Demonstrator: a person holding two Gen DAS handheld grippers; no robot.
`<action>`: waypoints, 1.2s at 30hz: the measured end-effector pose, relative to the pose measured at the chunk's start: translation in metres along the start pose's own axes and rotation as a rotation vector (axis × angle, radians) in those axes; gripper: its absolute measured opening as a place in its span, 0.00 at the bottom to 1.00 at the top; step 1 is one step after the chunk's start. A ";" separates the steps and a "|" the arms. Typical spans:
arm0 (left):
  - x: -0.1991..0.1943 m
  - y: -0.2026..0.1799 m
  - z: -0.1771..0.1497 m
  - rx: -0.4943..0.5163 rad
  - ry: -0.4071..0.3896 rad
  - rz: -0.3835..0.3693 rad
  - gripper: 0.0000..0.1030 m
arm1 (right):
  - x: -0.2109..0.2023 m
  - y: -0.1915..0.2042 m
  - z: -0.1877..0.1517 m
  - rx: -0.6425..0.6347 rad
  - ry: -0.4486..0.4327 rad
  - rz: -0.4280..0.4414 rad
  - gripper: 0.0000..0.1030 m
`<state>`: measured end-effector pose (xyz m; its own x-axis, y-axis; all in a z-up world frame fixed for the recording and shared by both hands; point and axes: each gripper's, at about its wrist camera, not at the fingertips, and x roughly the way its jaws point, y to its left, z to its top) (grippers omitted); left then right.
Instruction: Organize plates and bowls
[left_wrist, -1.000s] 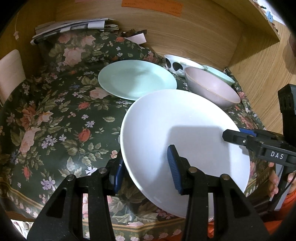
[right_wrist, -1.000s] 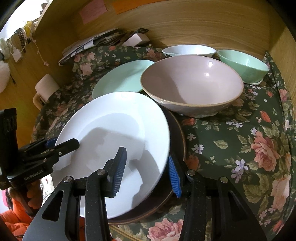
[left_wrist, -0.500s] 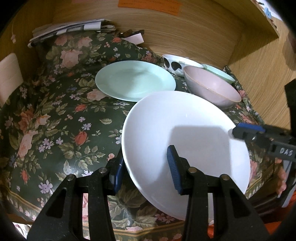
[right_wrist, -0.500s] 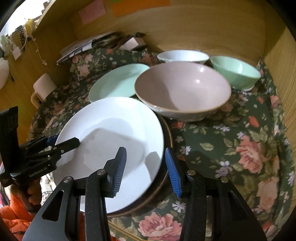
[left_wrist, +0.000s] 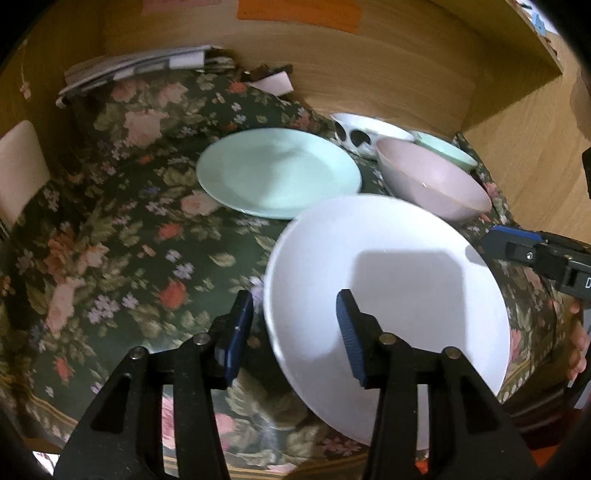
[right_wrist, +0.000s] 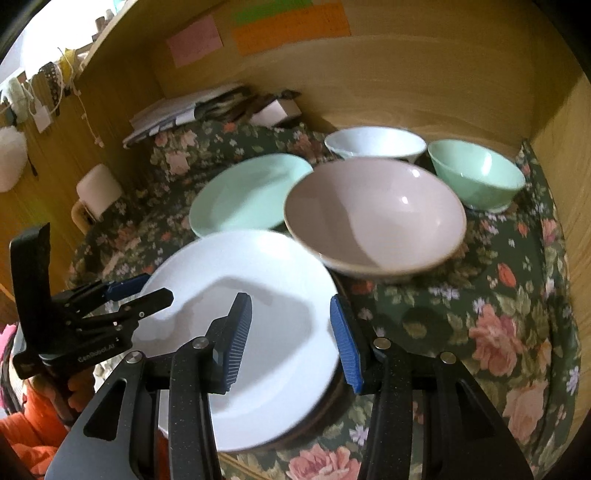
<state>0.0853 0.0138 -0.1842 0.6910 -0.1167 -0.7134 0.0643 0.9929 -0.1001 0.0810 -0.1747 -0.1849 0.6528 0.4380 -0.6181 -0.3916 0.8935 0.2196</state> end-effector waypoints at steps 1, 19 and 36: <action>-0.001 0.002 0.002 -0.001 -0.006 0.007 0.51 | 0.000 0.001 0.004 -0.001 -0.005 0.006 0.40; -0.008 0.068 0.081 -0.072 -0.111 0.112 0.82 | 0.040 0.020 0.091 -0.127 -0.024 0.005 0.51; 0.053 0.091 0.103 -0.007 -0.048 0.139 0.81 | 0.140 0.002 0.133 -0.177 0.192 -0.056 0.51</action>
<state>0.2017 0.1000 -0.1596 0.7267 0.0231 -0.6865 -0.0391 0.9992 -0.0077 0.2577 -0.0986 -0.1703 0.5484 0.3466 -0.7610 -0.4764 0.8774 0.0563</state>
